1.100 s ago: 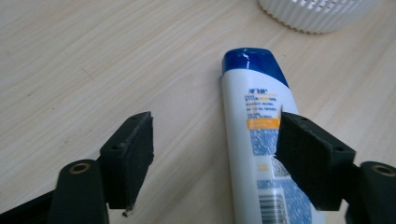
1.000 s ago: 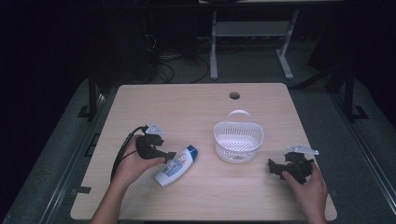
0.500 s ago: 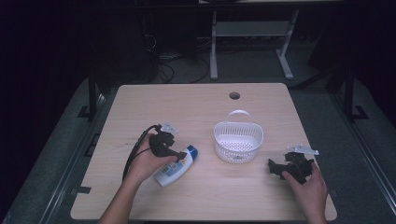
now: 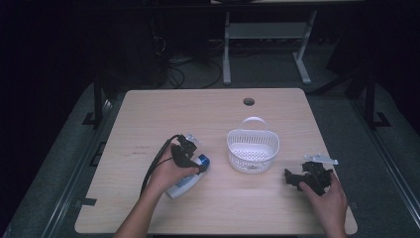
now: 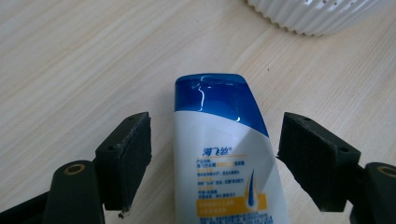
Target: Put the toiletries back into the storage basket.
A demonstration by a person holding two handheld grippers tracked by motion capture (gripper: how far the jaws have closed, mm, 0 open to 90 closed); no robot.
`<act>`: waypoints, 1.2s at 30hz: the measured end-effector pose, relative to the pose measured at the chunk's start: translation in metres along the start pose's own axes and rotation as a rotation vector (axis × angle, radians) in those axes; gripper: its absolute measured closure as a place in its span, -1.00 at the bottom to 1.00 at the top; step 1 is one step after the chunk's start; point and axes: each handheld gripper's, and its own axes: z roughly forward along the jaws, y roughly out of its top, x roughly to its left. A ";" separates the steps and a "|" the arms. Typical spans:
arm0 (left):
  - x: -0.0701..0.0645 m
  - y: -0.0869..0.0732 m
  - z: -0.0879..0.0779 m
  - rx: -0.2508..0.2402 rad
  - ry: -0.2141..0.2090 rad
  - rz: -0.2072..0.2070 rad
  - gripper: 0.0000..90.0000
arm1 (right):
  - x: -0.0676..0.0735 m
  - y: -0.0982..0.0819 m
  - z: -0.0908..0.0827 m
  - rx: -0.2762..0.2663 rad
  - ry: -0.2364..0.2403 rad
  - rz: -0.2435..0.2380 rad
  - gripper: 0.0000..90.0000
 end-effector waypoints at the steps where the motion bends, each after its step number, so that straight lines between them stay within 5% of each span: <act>1: 0.000 0.000 0.002 0.009 0.000 0.004 -0.43 | 0.000 0.000 0.000 0.000 0.000 0.000 -0.99; 14: -0.006 0.003 0.021 0.088 0.026 0.020 -0.44 | 0.000 0.000 0.000 0.000 0.000 0.000 -0.99; 36: -0.011 0.006 0.024 0.119 0.073 0.025 -0.25 | 0.000 0.000 0.000 0.000 0.002 -0.002 -0.99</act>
